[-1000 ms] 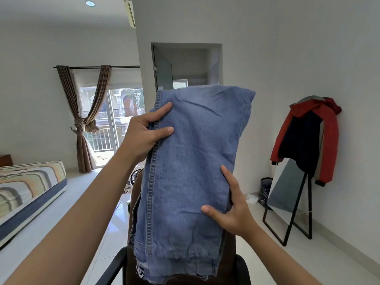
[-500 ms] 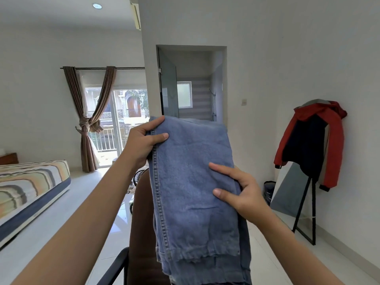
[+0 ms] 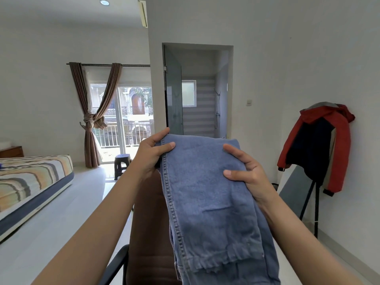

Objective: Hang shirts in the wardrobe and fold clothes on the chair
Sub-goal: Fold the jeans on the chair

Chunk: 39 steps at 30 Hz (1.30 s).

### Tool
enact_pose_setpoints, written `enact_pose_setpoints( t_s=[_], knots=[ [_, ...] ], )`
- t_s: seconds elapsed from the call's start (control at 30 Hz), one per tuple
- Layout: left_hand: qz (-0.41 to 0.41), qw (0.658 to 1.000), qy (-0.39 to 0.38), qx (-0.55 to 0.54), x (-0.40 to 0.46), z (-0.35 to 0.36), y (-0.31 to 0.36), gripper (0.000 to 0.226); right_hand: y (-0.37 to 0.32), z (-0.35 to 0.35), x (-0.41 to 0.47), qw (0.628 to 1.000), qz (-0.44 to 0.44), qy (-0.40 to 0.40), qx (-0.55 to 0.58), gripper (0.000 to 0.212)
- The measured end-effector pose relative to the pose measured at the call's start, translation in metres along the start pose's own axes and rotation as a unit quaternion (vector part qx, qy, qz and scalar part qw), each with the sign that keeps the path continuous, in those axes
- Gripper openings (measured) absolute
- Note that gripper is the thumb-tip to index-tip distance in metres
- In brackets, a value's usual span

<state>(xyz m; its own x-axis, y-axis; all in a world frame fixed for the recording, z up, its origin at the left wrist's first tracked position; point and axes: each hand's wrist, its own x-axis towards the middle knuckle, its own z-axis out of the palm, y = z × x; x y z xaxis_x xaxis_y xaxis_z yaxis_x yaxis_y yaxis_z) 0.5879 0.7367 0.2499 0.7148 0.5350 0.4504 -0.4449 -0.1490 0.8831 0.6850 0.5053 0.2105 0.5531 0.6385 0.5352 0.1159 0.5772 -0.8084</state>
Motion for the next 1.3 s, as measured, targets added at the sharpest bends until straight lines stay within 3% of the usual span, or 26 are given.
enact_pose_setpoints(
  t_s=[0.13,0.3,0.43,0.53,0.63,0.83,0.93,1.13,1.3],
  knots=[
    [-0.025,0.994,-0.057,-0.090,-0.010,-0.007,-0.012,0.051,0.002,-0.001,0.001,1.000,-0.011,0.020,0.021,0.058],
    [-0.079,0.955,-0.153,-0.243,-0.029,-0.009,-0.061,0.076,-0.001,-0.005,0.010,0.995,-0.003,0.053,0.084,0.055],
    [-0.075,0.971,-0.107,-0.199,-0.040,0.013,-0.081,0.091,0.005,-0.009,0.012,0.995,0.017,0.068,0.074,0.055],
    [-0.025,0.989,-0.066,-0.130,-0.041,0.022,-0.082,0.098,0.008,-0.016,0.010,0.995,0.018,0.081,0.055,0.054],
    [0.020,0.995,-0.074,-0.057,-0.041,0.024,-0.076,0.089,0.012,-0.025,0.008,0.994,0.006,0.108,0.028,0.053],
    [-0.051,0.976,-0.193,-0.088,-0.041,0.009,-0.056,0.069,0.018,-0.038,0.003,0.987,-0.037,0.127,-0.090,0.049],
    [-0.029,0.985,-0.159,-0.055,-0.040,0.006,-0.051,0.059,0.019,-0.041,0.001,0.979,-0.059,0.106,-0.166,0.049],
    [0.041,0.994,-0.075,-0.073,-0.037,0.003,-0.041,0.072,0.014,-0.042,-0.001,0.951,-0.076,0.064,-0.291,0.050],
    [0.054,0.994,-0.051,-0.076,-0.039,0.007,-0.028,0.053,0.016,-0.037,-0.007,0.863,-0.111,0.116,-0.479,0.047]
  ],
)
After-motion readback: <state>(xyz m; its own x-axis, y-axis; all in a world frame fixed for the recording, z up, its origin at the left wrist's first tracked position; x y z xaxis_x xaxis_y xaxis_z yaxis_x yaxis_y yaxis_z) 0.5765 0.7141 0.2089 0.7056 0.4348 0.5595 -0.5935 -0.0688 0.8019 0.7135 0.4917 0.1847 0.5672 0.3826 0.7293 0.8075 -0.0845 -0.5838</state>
